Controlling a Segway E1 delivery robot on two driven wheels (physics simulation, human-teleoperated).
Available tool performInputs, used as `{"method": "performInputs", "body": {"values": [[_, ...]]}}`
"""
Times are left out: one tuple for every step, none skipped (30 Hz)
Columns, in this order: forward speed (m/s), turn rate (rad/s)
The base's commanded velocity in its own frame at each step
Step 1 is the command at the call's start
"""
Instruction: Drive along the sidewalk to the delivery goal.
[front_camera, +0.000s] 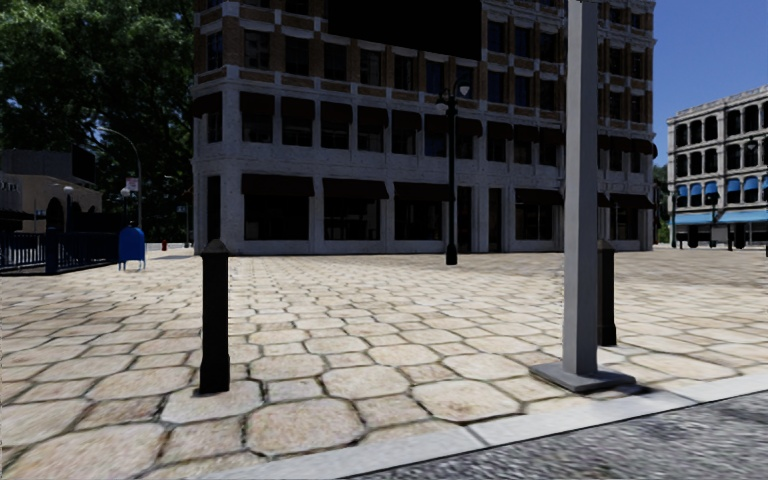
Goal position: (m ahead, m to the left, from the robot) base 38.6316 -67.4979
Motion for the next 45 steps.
{"method": "performInputs", "body": {"values": [[2.00,0.00],[2.00,0.00],[2.00,0.00],[2.00,0.00],[2.00,0.00],[2.00,0.00],[2.00,0.00],[2.00,0.00],[2.00,0.00],[2.00,0.00],[2.00,0.00],[2.00,0.00],[2.00,0.00],[2.00,0.00],[2.00,0.00],[2.00,0.00],[2.00,0.00],[2.00,0.00],[2.00,0.00],[2.00,0.00],[2.00,0.00],[2.00,0.00],[2.00,0.00],[2.00,0.00],[2.00,0.00],[2.00,0.00],[2.00,0.00],[2.00,0.00],[2.00,0.00],[2.00,0.00],[2.00,0.00],[2.00,0.00],[2.00,0.00],[2.00,0.00],[2.00,0.00],[2.00,0.00],[2.00,0.00],[2.00,0.00],[2.00,0.00],[2.00,0.00],[2.00,0.00],[2.00,0.00],[2.00,0.00],[2.00,0.00],[2.00,0.00]]}}
